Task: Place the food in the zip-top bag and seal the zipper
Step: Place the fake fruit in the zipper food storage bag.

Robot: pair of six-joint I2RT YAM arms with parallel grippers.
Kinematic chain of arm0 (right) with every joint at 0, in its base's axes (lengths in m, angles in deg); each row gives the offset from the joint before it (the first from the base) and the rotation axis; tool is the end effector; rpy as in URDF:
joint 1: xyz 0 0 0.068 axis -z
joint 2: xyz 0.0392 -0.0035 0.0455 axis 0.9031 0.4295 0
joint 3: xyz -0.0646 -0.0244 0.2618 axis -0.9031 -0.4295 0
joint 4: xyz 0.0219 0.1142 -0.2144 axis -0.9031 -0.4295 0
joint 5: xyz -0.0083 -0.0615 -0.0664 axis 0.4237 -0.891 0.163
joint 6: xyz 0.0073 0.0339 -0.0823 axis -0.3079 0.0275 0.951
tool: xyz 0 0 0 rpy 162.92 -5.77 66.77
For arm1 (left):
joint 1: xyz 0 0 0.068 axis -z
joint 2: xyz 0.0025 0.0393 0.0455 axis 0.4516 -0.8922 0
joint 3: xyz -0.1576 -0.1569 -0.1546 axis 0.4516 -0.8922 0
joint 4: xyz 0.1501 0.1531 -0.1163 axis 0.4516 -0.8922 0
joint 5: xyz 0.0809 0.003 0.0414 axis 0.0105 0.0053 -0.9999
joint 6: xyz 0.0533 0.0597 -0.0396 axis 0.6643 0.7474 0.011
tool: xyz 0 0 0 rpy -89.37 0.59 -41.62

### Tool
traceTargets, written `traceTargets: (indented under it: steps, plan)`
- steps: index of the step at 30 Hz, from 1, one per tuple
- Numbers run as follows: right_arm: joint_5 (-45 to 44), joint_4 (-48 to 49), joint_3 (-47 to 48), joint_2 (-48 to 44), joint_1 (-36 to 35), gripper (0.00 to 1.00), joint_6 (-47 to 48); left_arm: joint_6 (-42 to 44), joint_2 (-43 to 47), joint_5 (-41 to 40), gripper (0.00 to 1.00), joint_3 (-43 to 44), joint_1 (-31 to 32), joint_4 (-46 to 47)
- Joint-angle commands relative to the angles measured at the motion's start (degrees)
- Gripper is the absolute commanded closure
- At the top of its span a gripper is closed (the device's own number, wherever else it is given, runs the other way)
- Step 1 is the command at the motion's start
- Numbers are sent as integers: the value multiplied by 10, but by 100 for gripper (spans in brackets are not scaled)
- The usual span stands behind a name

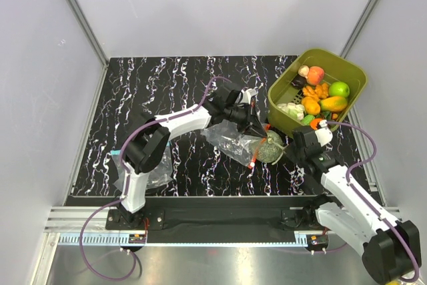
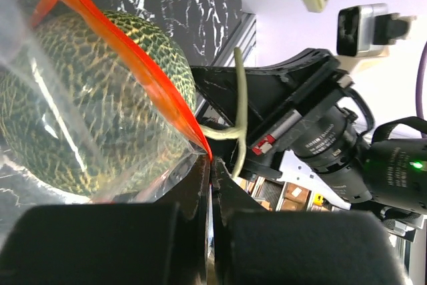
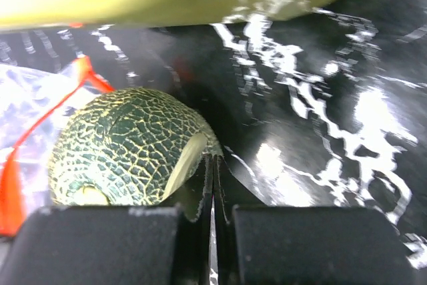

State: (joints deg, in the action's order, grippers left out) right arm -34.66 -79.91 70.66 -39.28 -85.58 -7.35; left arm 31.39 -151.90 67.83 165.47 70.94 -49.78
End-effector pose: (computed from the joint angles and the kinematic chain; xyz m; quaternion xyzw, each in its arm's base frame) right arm 0.1755 0.0393 0.1823 0.3490 0.8620 0.0907 0.3564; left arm 0.2928 -0.3637 0.2091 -0.0813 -0.8331 0.5470 0.0062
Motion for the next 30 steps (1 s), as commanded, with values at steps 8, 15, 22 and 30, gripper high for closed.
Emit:
traceTargets:
  steps: [8,15,22,30]
  plan:
    - [117,273,-55,50,-3,100,6,17,-19,-3,100,19,6,7]
    - [168,338,-63,84,-3,100,-1,29,-21,-3,100,-7,6,10]
    - [169,306,-77,51,-3,100,-4,35,-18,9,100,8,5,12]
    - [205,324,-76,69,-3,100,2,16,-21,52,84,-29,-16,100]
